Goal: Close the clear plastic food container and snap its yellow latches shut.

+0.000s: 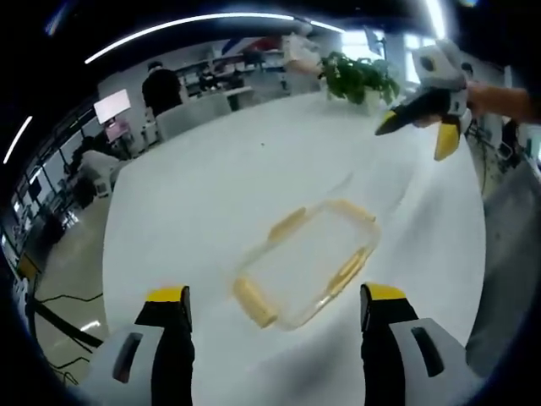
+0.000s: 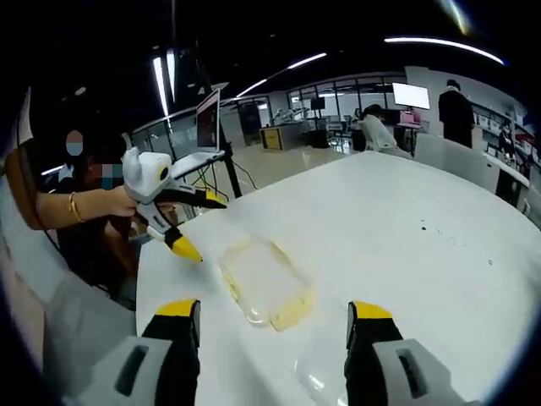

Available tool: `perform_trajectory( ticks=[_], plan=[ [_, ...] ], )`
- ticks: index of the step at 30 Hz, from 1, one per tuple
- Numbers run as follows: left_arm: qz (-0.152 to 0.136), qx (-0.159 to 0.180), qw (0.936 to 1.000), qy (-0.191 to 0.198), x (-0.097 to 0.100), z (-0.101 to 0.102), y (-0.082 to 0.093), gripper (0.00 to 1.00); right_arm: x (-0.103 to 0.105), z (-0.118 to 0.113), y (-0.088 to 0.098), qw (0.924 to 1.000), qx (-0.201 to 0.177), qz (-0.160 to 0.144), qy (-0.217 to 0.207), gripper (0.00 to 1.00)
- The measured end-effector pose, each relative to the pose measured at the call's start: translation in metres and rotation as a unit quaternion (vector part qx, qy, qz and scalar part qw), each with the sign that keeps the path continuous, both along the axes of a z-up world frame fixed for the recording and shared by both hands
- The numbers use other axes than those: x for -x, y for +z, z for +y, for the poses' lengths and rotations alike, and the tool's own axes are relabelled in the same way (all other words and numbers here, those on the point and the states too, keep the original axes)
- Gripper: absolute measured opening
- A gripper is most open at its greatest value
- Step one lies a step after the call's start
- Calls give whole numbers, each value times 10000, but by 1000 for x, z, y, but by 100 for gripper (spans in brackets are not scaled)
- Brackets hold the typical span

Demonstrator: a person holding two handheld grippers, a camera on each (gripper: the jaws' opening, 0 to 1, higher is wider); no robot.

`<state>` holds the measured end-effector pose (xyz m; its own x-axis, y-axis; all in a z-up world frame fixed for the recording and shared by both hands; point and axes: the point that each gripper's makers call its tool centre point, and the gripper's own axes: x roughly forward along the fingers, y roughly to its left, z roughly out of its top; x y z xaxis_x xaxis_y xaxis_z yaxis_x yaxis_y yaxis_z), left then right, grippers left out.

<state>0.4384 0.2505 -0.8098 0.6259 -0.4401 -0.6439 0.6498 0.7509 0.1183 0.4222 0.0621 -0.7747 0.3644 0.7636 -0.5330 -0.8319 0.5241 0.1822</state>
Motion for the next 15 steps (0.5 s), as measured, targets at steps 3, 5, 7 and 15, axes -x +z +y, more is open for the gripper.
perform_trajectory(
  ticks=[3, 5, 7, 15],
  plan=[
    [-18, -43, 10000, -16, -2, 1, -1, 80, 1, 3, -2, 10000, 19, 12, 58, 70],
    [-14, -64, 10000, -38, -3, 1, -2, 80, 1, 5, -4, 9999, 53, 12, 111, 70],
    [-6, -86, 9999, -61, -4, 2, -3, 79, 1, 7, -6, 9998, 85, 15, 157, 70],
    [38, -177, 9997, -140, -8, 4, -8, 79, -1, 15, -13, 9997, 121, 62, 218, 70]
  ],
)
